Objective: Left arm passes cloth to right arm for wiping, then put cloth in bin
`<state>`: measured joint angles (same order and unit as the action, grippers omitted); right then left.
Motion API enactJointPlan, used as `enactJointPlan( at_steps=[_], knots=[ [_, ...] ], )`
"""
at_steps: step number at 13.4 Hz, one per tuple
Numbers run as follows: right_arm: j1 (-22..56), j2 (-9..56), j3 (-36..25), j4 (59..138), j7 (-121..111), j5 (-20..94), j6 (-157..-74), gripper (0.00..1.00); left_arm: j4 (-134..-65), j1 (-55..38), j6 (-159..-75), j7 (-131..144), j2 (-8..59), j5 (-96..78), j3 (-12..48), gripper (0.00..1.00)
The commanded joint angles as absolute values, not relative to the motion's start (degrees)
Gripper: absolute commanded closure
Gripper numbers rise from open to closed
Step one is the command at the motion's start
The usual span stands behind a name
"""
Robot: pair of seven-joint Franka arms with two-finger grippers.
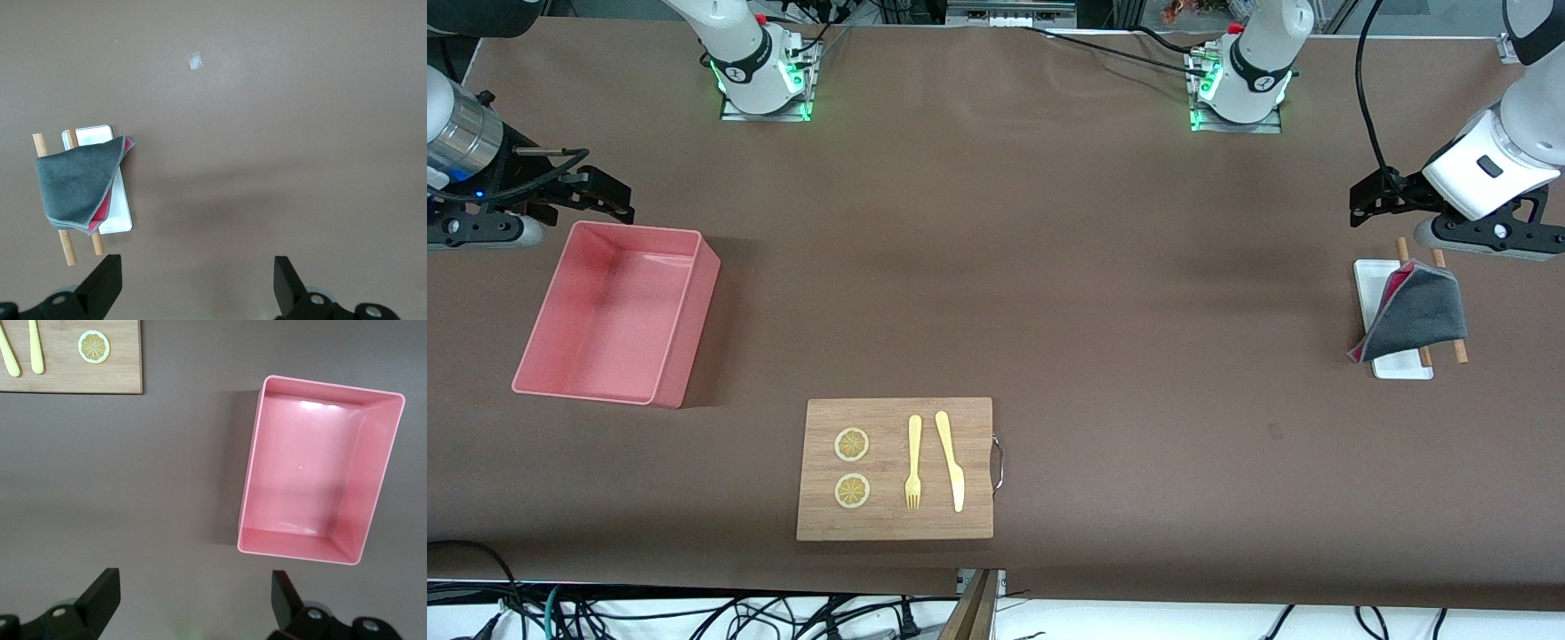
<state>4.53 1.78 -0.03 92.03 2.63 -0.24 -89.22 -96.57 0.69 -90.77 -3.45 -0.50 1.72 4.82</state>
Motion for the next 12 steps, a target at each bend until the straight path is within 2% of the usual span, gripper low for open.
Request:
enactJointPlan(
  at_steps=[1, 7, 12],
  knots=[
    [3.96, 2.29, 0.44, 90.79, 2.55, -0.88, -88.77, 0.00, -96.33, 0.18, -89.48, -3.08, -0.70, 0.53, 4.57, 0.00],
    [3.96, 2.29, 0.44, 90.79, 2.55, -0.88, -88.77, 0.00, -96.50, 0.53, -85.44, -3.43, 2.36, 3.85, 4.57, 0.00],
    [3.96, 2.29, 0.44, 90.79, 2.55, -0.79, -88.77, 0.00, -97.21, 1.23, -90.08, -6.41, 11.49, 14.30, 4.48, 0.00]
  ],
)
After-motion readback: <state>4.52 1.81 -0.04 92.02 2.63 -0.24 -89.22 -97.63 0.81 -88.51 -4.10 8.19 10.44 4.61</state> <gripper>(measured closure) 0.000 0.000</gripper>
